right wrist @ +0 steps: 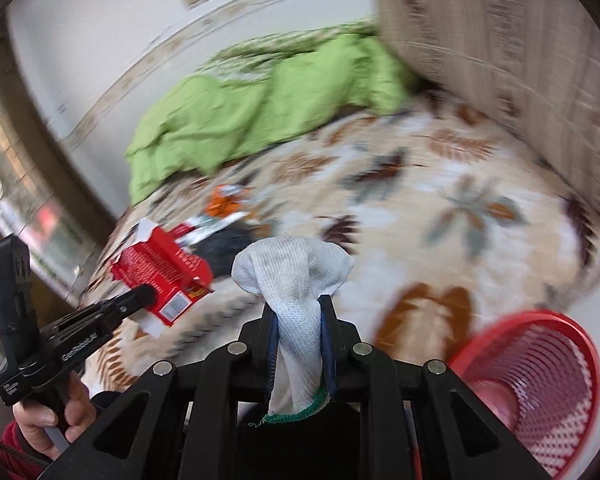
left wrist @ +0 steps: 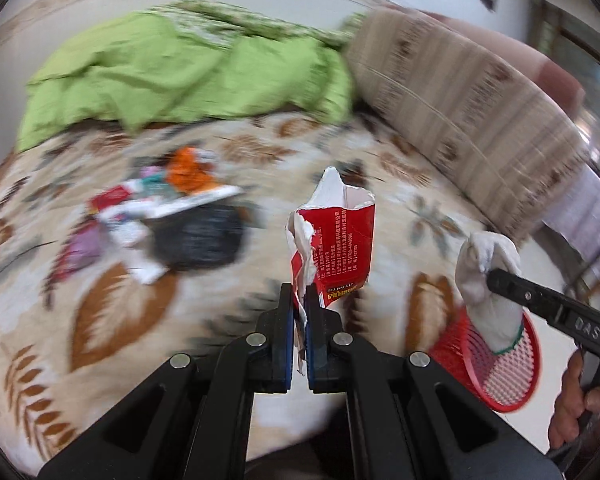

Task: Collect trash
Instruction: 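Carry both items to the red wastebasket and open both tools to drop them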

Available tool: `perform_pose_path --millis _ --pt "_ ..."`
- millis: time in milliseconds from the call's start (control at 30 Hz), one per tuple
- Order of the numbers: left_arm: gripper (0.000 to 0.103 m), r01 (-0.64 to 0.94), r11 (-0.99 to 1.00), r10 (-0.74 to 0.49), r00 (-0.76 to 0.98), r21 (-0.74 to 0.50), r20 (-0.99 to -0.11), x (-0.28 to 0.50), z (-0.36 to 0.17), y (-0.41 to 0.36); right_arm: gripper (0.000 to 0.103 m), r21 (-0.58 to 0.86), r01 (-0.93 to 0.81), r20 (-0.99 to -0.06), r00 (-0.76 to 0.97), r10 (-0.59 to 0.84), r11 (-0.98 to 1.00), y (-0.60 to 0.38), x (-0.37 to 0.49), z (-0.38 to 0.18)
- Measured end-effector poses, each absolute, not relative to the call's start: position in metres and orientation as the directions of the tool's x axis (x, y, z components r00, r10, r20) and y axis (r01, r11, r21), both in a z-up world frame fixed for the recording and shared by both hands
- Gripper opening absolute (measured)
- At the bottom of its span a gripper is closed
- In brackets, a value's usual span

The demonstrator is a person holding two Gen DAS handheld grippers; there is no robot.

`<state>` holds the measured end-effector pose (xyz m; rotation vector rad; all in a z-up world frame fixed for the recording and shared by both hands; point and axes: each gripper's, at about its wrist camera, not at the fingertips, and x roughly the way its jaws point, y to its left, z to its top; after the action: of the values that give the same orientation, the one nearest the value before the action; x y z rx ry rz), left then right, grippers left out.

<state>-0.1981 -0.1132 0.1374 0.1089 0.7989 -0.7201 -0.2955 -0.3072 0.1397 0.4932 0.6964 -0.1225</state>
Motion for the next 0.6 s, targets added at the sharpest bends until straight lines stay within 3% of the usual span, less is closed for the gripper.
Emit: perform_pose_path --millis 233,533,600 --pt "0.004 0.792 0.579 -0.635 0.29 -0.192 -0.716 -0.244 0.136 -0.2 0.019 0.392 0.473 -0.675 0.731 -0.102 0.789 -0.374 -0.365 0.132" --pt "0.005 0.915 0.37 -0.605 0.107 -0.16 -0.789 -0.297 0.109 -0.288 0.022 0.368 0.633 -0.736 0.646 -0.203 0.681 -0.419 -0.414 0.108" --pt "0.014 0.923 0.351 -0.599 0.091 -0.159 -0.795 -0.303 0.105 -0.293 0.035 0.355 0.658 -0.748 0.626 -0.22 0.665 -0.424 -0.42 0.105"
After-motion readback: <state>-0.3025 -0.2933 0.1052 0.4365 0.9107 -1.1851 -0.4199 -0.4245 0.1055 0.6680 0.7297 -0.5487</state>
